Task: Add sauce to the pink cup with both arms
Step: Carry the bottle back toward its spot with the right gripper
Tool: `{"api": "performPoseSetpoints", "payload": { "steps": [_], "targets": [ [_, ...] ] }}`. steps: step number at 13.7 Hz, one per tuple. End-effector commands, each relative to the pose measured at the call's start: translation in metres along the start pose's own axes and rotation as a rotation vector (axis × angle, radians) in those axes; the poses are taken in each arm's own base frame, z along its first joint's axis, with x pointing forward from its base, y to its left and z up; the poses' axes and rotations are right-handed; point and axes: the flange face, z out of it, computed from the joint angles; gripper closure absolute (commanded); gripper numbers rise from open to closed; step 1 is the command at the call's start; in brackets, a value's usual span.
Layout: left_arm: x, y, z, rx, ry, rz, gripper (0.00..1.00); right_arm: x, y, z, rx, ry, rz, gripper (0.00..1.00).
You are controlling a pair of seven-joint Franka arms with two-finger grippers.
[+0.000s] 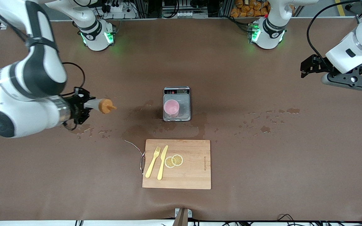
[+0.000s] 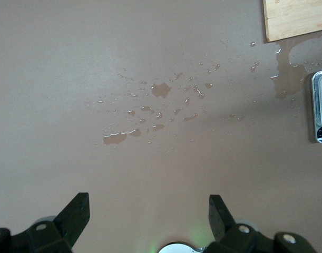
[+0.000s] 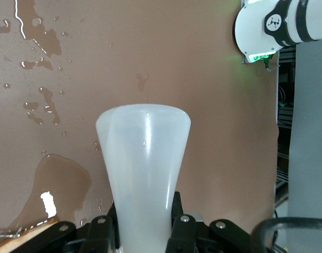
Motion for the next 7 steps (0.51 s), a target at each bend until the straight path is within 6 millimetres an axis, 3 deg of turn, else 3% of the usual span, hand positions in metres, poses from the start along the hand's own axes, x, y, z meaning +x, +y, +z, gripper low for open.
{"api": "performPoseSetpoints", "payload": {
  "steps": [1, 7],
  "targets": [
    [0.0, -0.002, -0.002, 0.024, 0.007, -0.017, 0.0, 0.05, 0.008, -0.016, -0.019, -0.12, -0.069, 0.87],
    [0.0, 0.0, -0.003, 0.019, 0.008, -0.015, 0.0, 0.155, -0.011, -0.025, -0.009, -0.312, -0.191, 0.83]
  ]
}}
